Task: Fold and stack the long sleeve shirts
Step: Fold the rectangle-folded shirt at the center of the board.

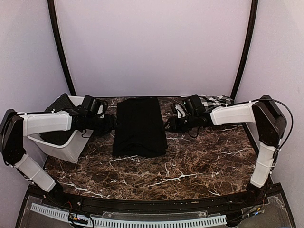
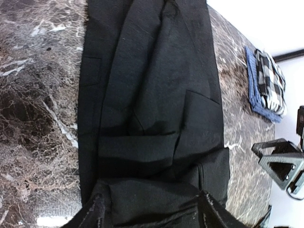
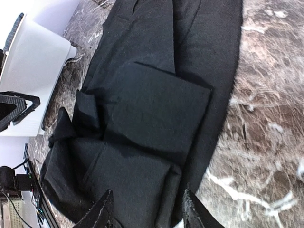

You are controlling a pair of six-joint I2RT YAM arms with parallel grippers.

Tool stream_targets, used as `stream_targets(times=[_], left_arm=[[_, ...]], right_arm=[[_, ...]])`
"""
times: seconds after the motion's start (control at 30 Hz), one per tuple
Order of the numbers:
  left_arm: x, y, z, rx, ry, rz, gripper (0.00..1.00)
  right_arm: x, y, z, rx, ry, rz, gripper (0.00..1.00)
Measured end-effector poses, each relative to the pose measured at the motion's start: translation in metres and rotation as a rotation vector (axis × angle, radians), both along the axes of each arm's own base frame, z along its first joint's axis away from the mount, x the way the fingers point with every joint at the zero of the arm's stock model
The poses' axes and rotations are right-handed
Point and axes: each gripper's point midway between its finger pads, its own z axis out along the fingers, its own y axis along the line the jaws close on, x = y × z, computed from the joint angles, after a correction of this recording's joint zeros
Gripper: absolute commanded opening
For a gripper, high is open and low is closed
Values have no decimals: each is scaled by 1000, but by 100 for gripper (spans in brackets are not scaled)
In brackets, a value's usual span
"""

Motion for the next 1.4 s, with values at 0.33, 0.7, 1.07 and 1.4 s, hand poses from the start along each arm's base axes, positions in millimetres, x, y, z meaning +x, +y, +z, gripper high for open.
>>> stream_targets(times=[0.33, 0.7, 1.07, 1.4], left_arm=[[-60, 2, -42, -2, 118, -127, 54], [-76, -11, -66, -56, 192, -180, 49], [-64, -20, -76, -72, 210, -175, 37], [-47, -27, -62, -89, 156, -162, 2]], right_arm=[[-68, -13, -29, -111, 51, 108, 42], [-96, -5, -50, -72, 153, 101, 42], [-90, 6, -56, -12, 186, 70, 31], [-89, 11, -50, 28, 196, 66, 4]])
